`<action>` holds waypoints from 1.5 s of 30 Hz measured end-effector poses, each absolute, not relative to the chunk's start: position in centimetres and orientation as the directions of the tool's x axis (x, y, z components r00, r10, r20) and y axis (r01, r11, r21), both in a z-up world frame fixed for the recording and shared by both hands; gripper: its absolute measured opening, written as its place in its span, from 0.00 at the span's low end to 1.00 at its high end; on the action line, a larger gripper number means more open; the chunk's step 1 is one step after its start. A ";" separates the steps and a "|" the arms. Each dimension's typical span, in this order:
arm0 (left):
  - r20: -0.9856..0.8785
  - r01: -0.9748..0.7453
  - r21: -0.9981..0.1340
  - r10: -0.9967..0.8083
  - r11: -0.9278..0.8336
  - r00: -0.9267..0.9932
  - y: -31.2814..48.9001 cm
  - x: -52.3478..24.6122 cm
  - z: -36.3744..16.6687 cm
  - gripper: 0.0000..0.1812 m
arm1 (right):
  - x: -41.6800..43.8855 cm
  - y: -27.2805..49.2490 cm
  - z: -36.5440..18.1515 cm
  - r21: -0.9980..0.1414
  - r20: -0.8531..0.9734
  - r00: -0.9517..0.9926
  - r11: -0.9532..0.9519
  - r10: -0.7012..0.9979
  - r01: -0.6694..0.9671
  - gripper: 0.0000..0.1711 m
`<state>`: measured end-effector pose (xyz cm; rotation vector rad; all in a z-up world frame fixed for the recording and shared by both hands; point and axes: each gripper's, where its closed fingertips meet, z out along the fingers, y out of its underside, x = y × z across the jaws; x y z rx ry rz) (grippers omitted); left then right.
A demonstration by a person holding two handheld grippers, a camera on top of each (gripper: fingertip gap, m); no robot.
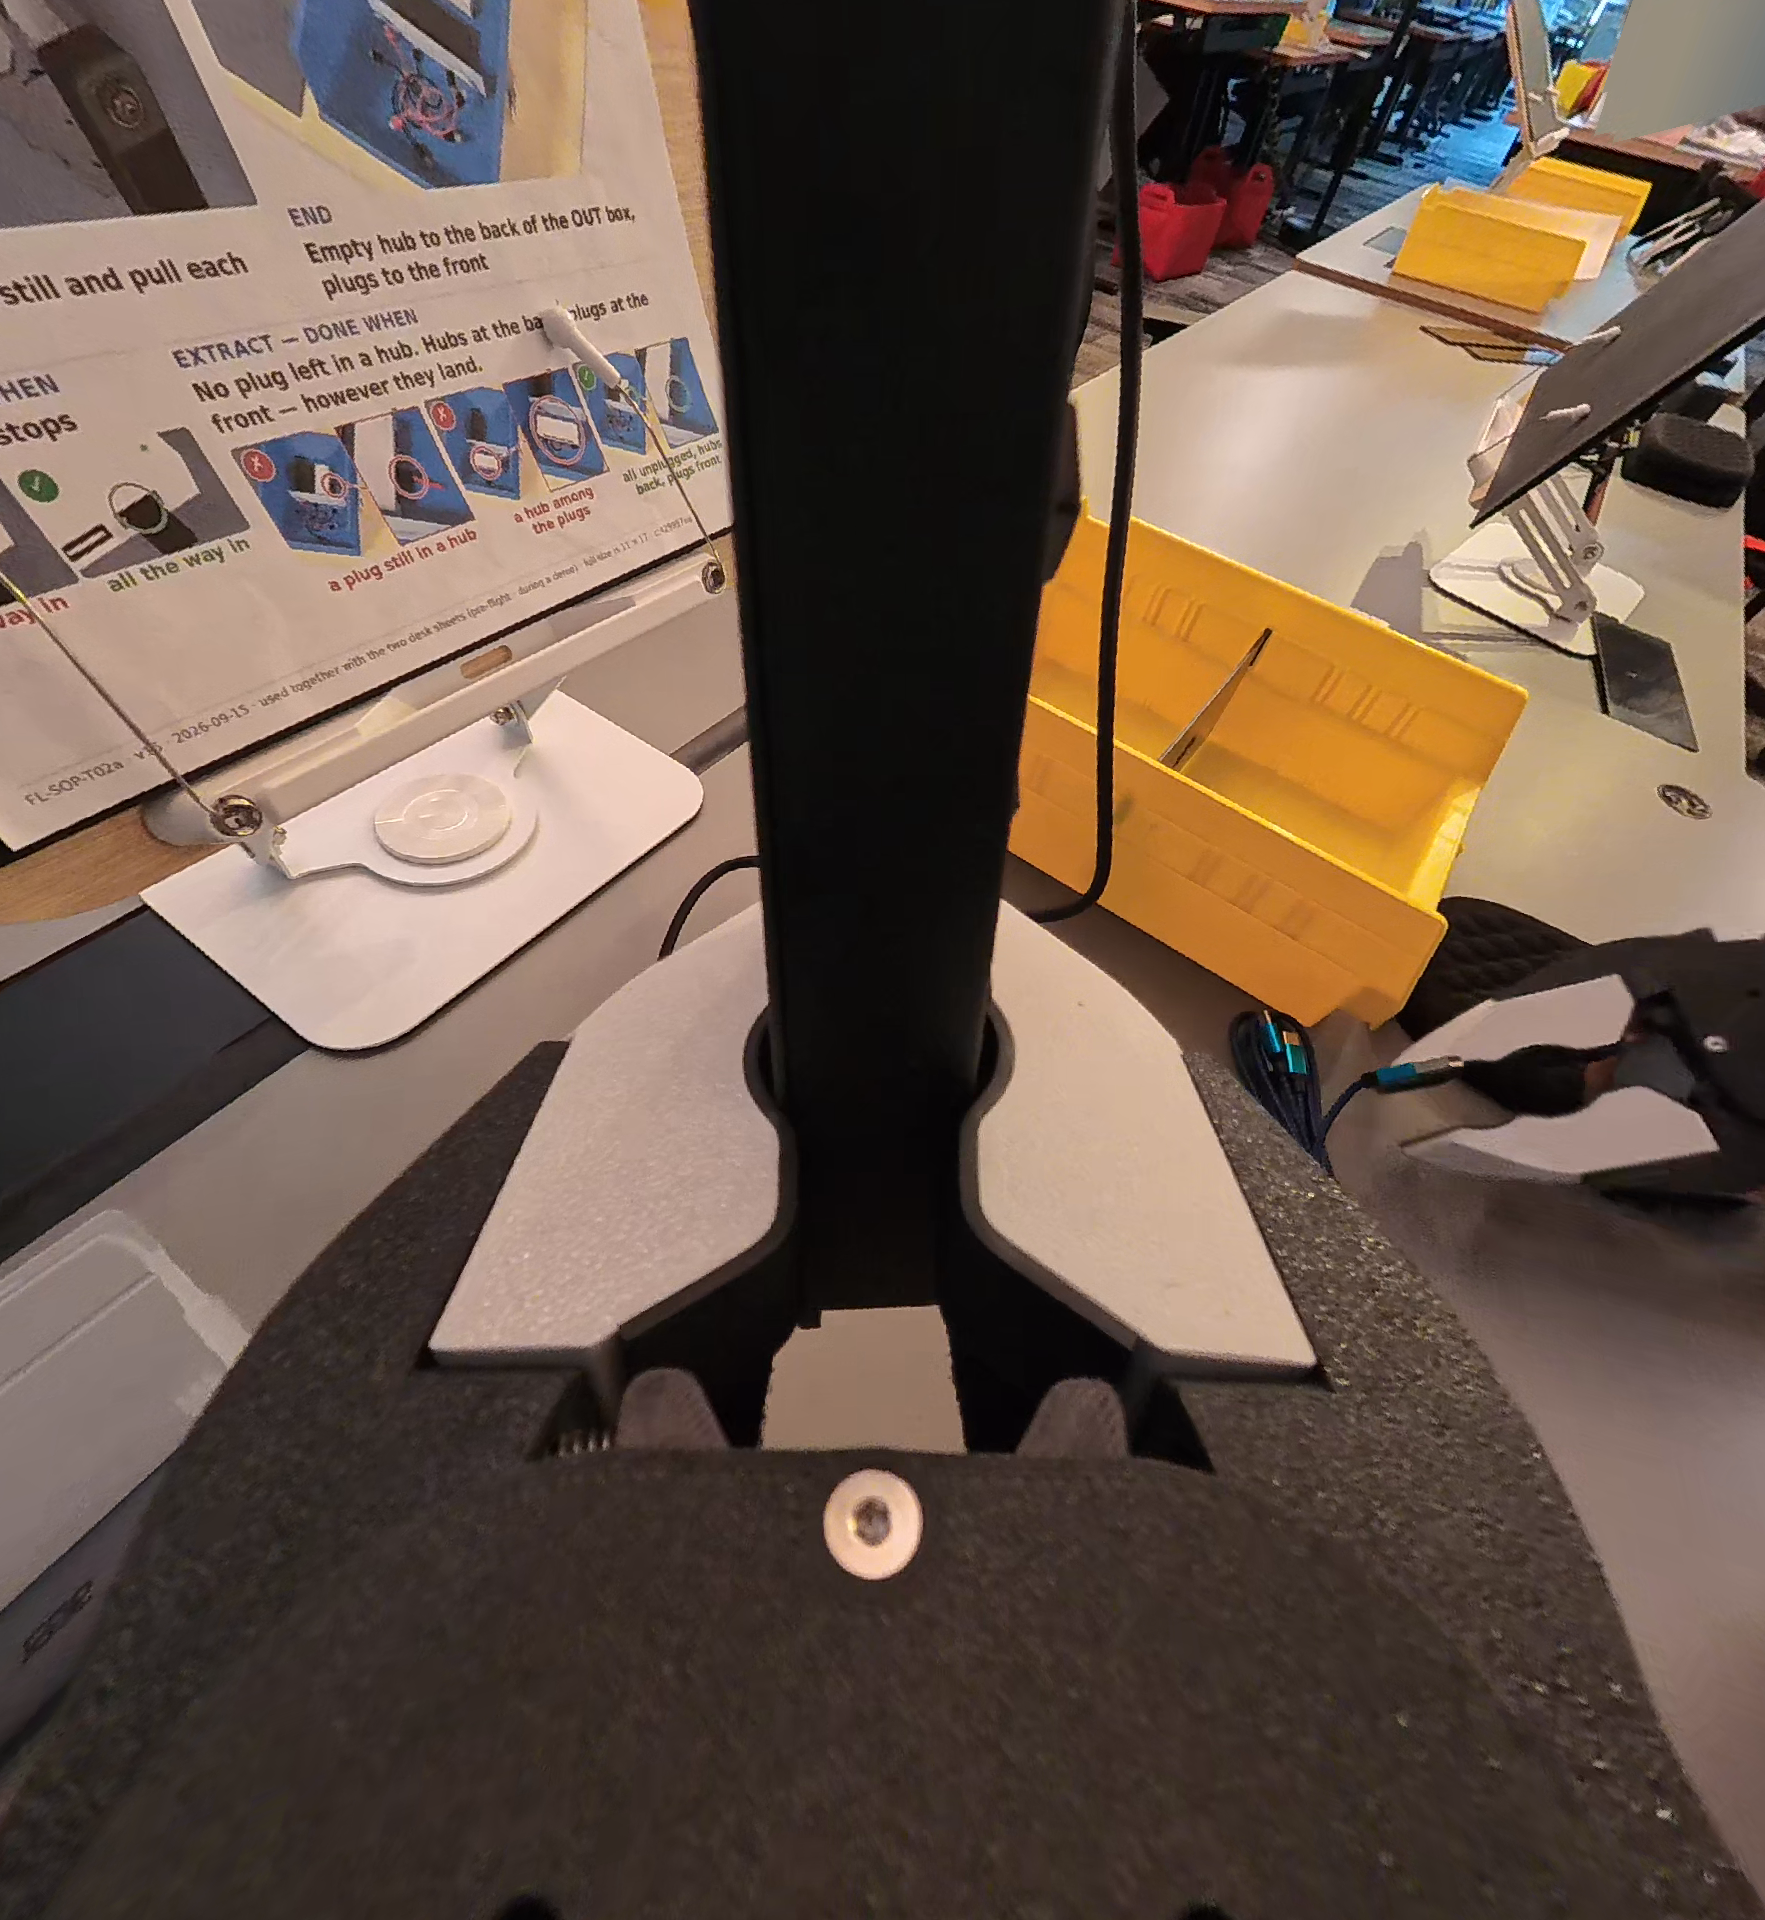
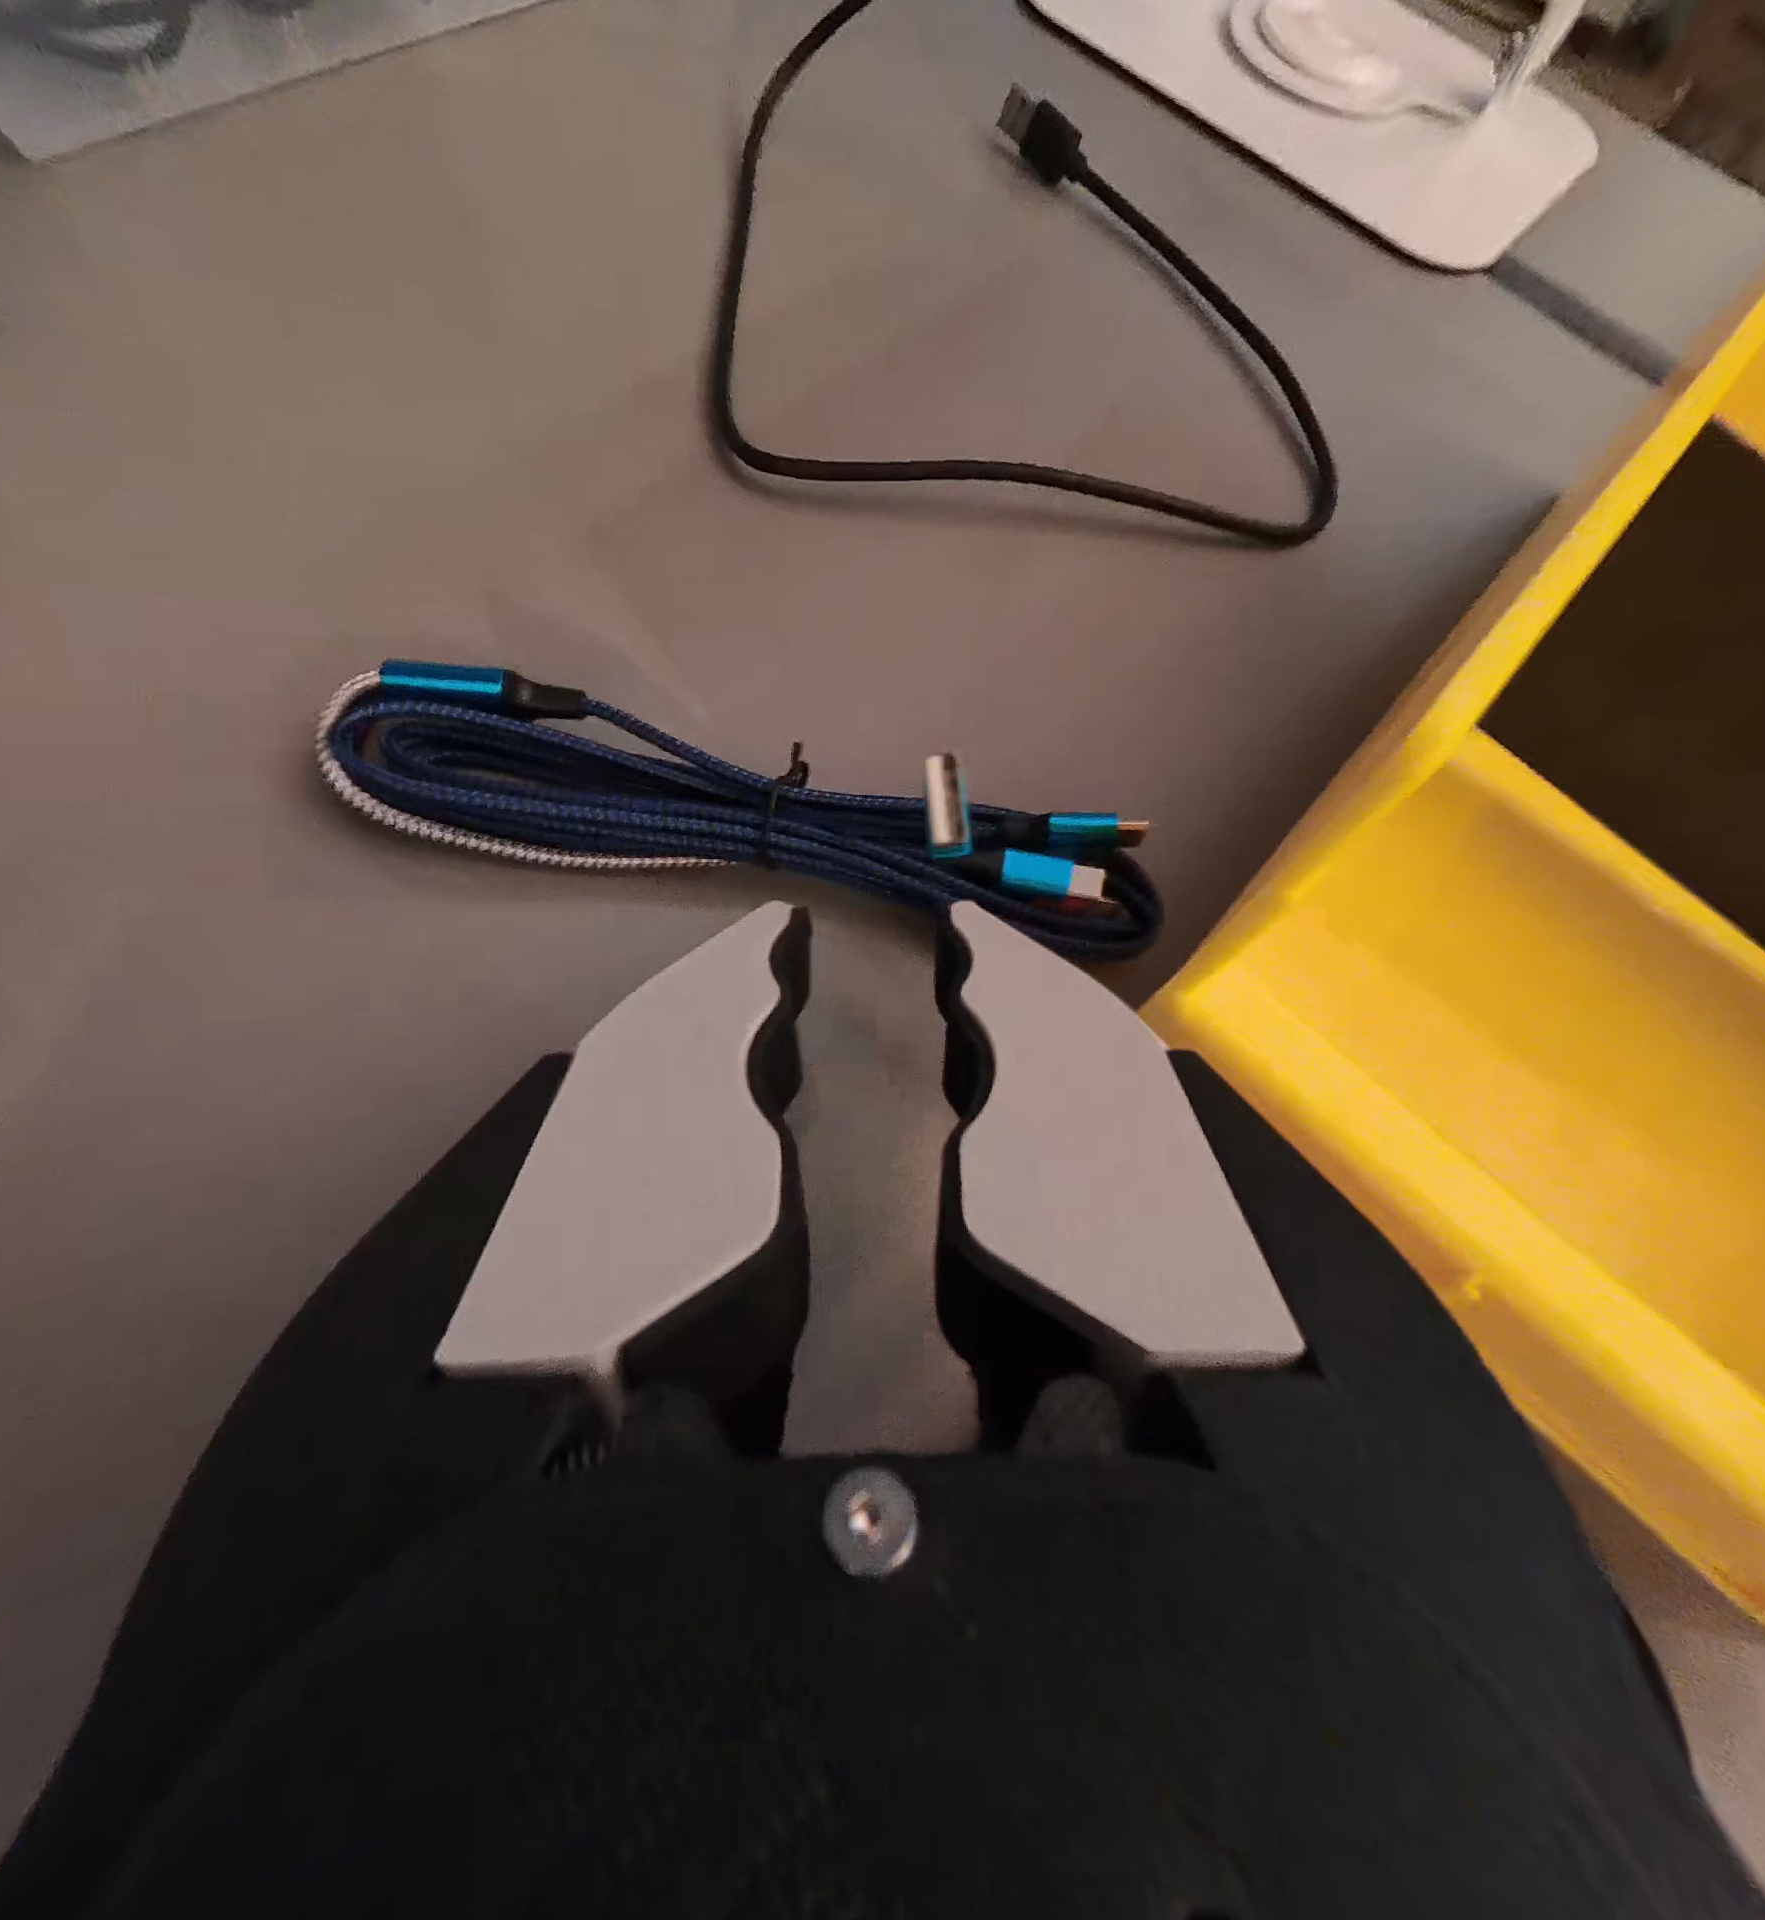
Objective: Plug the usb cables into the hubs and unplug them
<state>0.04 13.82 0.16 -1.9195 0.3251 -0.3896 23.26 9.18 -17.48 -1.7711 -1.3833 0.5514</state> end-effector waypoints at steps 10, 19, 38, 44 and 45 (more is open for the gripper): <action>0.122 -0.040 -0.928 -0.403 -0.370 0.907 13.8 0.0 0.0 0.15 | 20.6 4.9 -19.7 -0.706 0.238 -0.021 0.188 0.971 0.683 0.01; 0.120 -0.039 -0.927 -0.395 -0.373 0.911 13.8 -0.3 0.0 0.15 | 12.6 3.7 -19.6 -0.645 0.328 -0.052 0.264 0.943 0.717 0.01; 0.142 -0.010 -0.931 -0.385 -0.366 0.912 13.5 -1.1 0.2 0.15 | 21.2 7.0 -14.9 -0.683 0.157 -0.012 0.118 0.988 0.721 0.34; 0.141 -0.012 -0.931 -0.388 -0.366 0.911 13.4 -1.0 0.2 0.15 | 20.0 9.4 -17.8 -0.638 0.152 0.168 -0.033 0.974 0.769 0.37; 0.143 -0.010 -0.931 -0.389 -0.365 0.910 13.5 -1.0 0.3 0.15 | 20.0 9.7 -18.2 -0.626 0.160 0.196 -0.054 0.967 0.778 0.37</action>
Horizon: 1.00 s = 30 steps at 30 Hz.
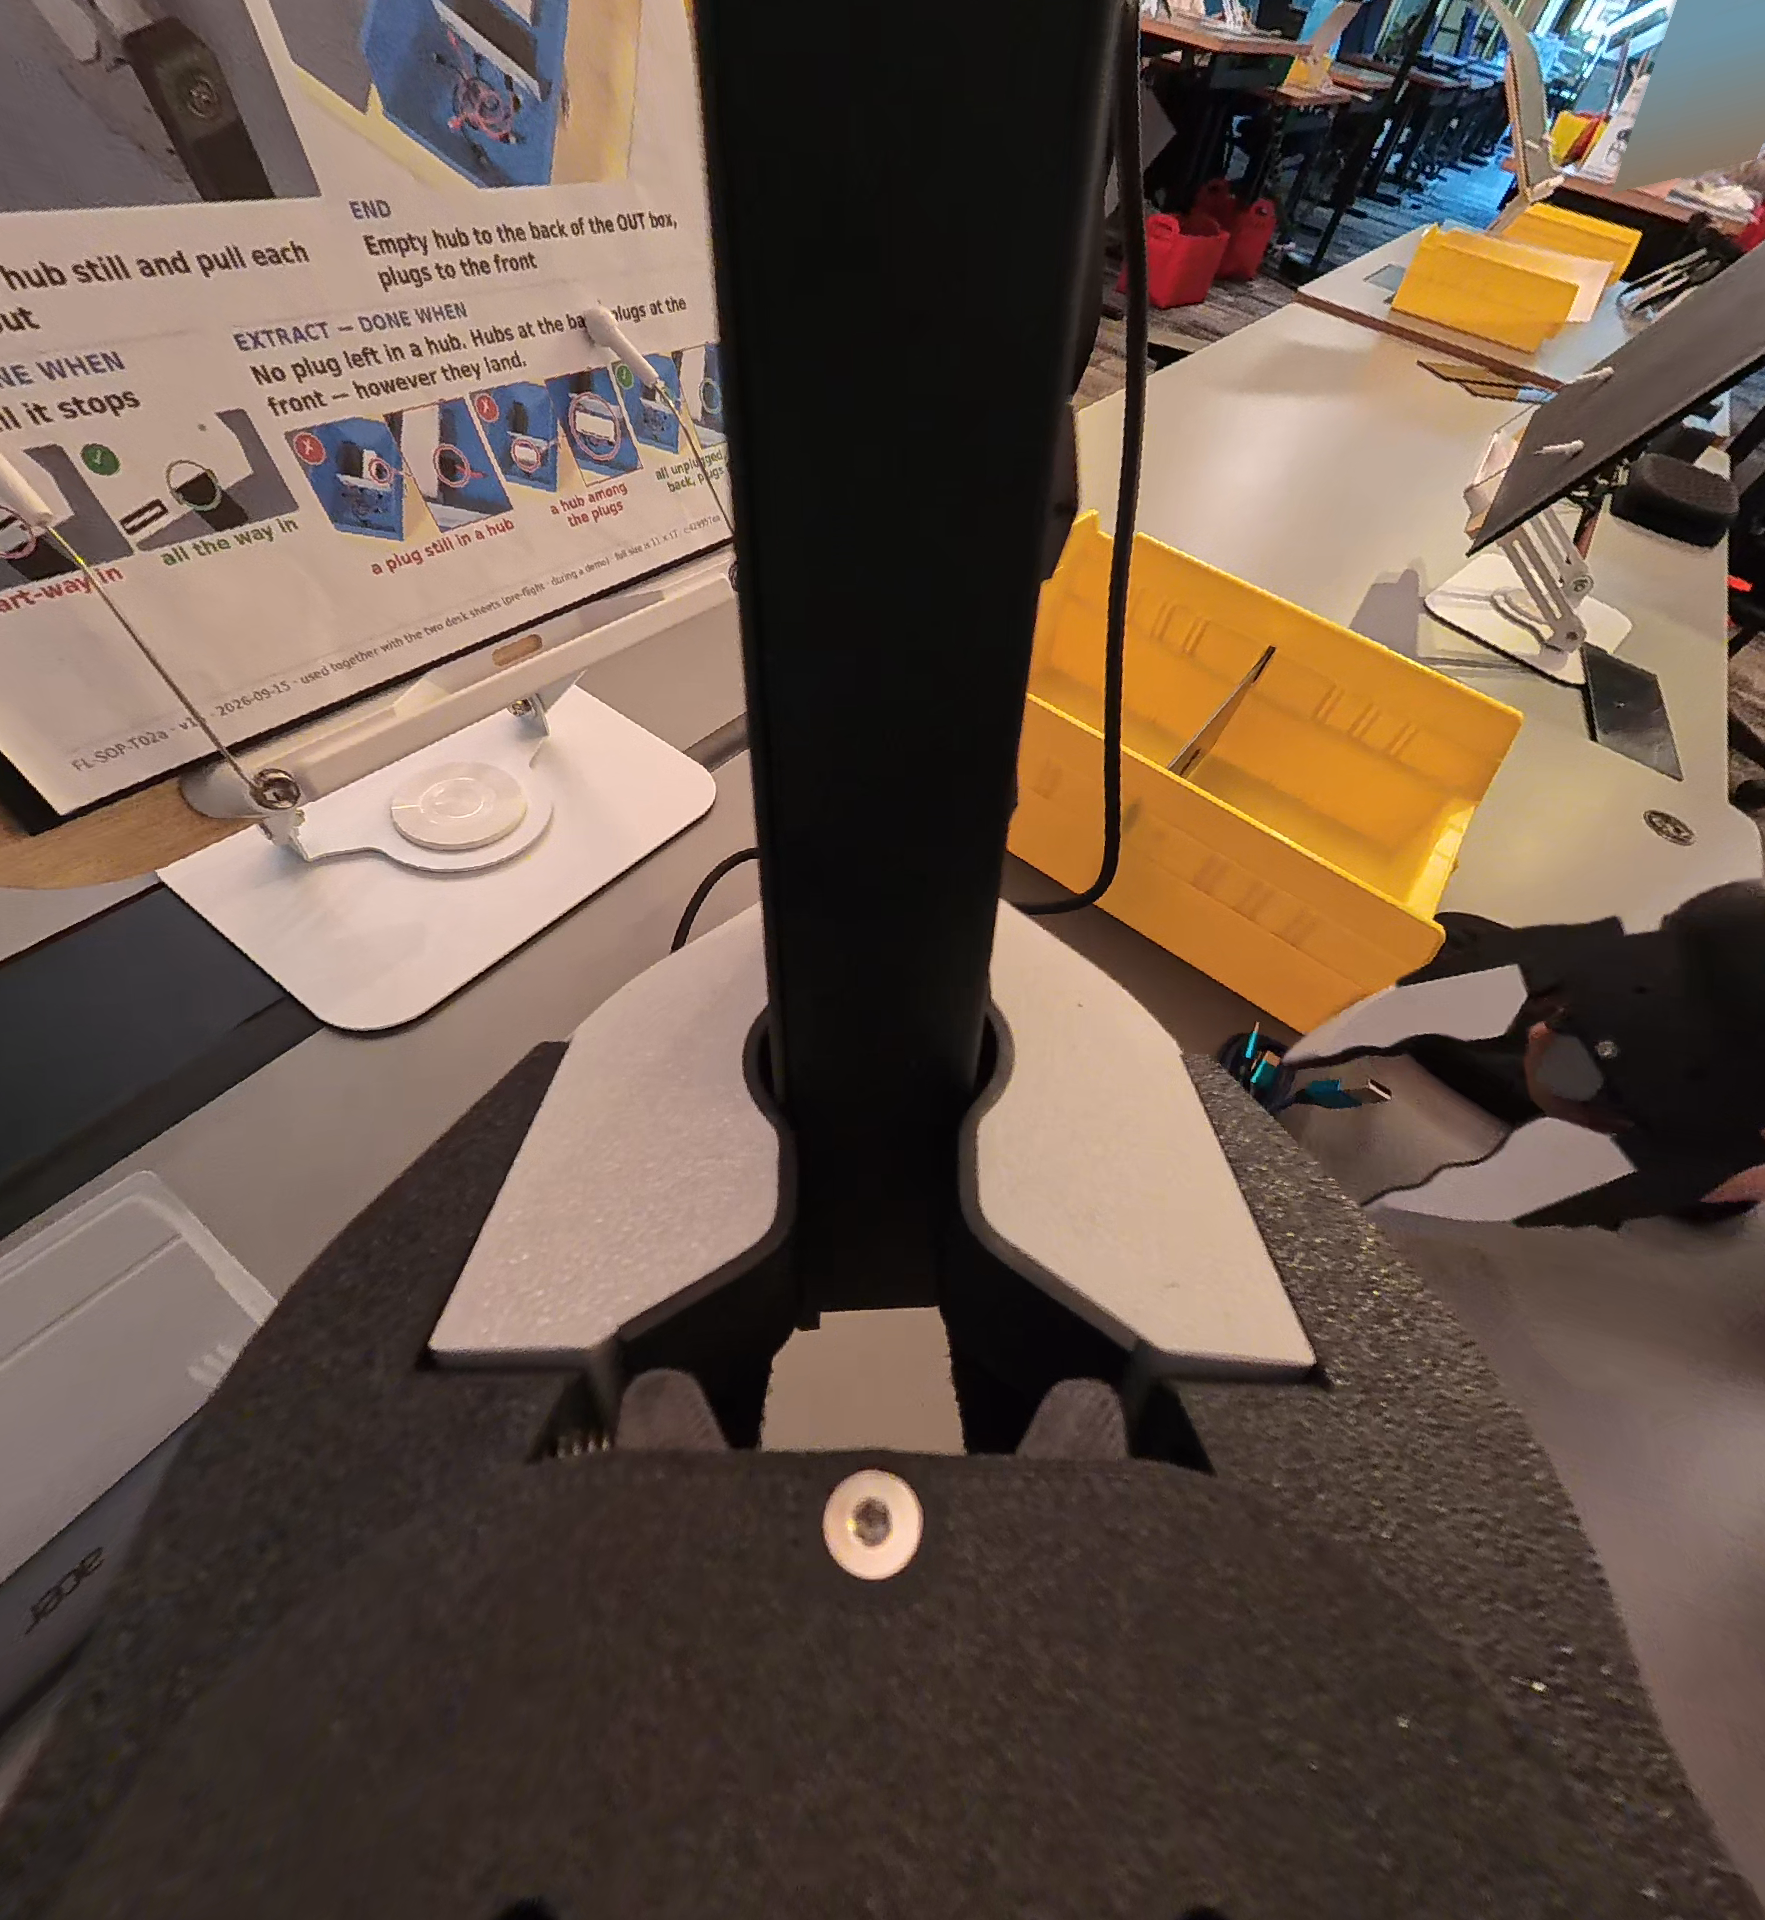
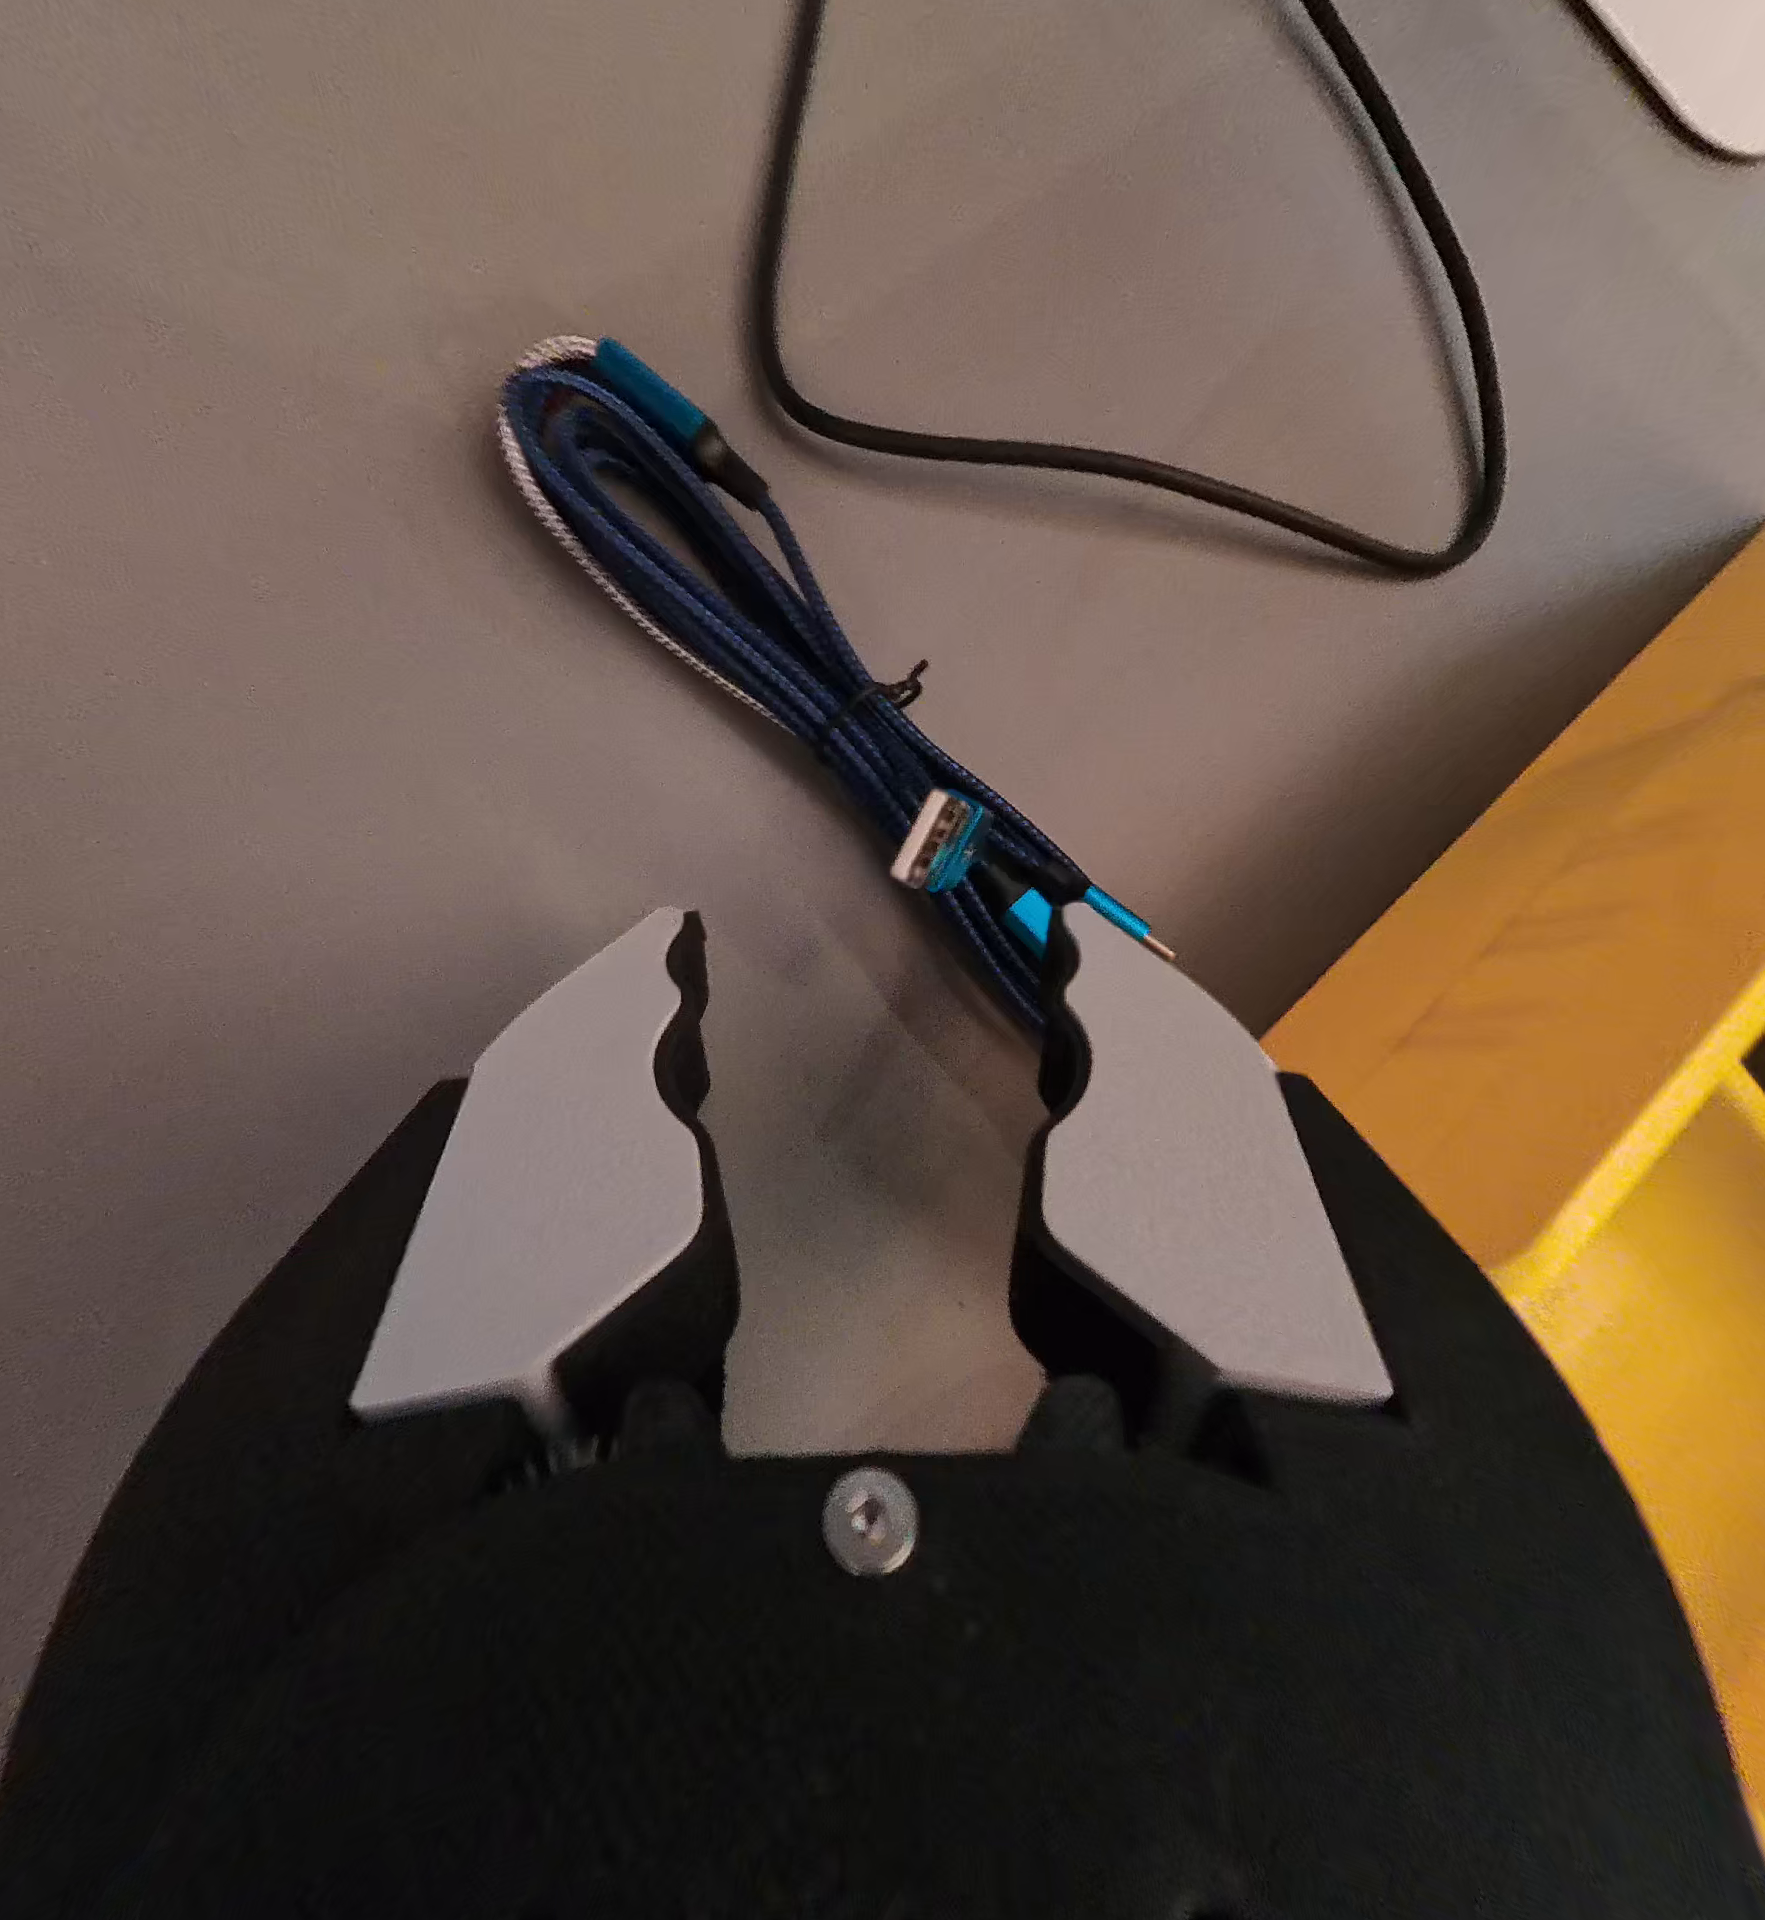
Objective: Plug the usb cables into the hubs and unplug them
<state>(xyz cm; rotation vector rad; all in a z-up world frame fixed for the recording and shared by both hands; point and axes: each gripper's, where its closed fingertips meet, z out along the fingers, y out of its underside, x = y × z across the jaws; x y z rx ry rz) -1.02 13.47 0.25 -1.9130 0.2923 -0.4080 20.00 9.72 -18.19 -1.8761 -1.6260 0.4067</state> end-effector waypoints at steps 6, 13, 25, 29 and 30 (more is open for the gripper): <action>0.135 -0.024 -0.929 -0.397 -0.369 0.908 13.5 -0.6 0.2 0.15 | 20.0 10.1 -19.8 -0.557 0.180 0.261 -0.120 0.949 0.822 0.37; 0.135 -0.025 -0.931 -0.405 -0.365 0.904 13.4 -0.4 0.3 0.15 | 18.7 7.3 -20.0 -0.559 0.036 0.218 -0.161 0.975 0.813 0.26; 0.140 -0.021 -0.931 -0.408 -0.365 0.902 13.3 -0.4 0.4 0.15 | 19.4 10.4 -18.7 -0.535 0.397 0.133 0.111 0.908 0.837 0.19; 0.139 -0.023 -0.931 -0.411 -0.365 0.901 13.4 -0.4 0.4 0.15 | 19.5 10.9 -19.4 -0.535 0.330 0.176 0.031 0.927 0.844 0.23; 0.141 -0.022 -0.930 -0.412 -0.366 0.900 13.4 -0.4 0.4 0.15 | 19.7 11.1 -19.8 -0.519 0.323 0.199 -0.002 0.925 0.855 0.23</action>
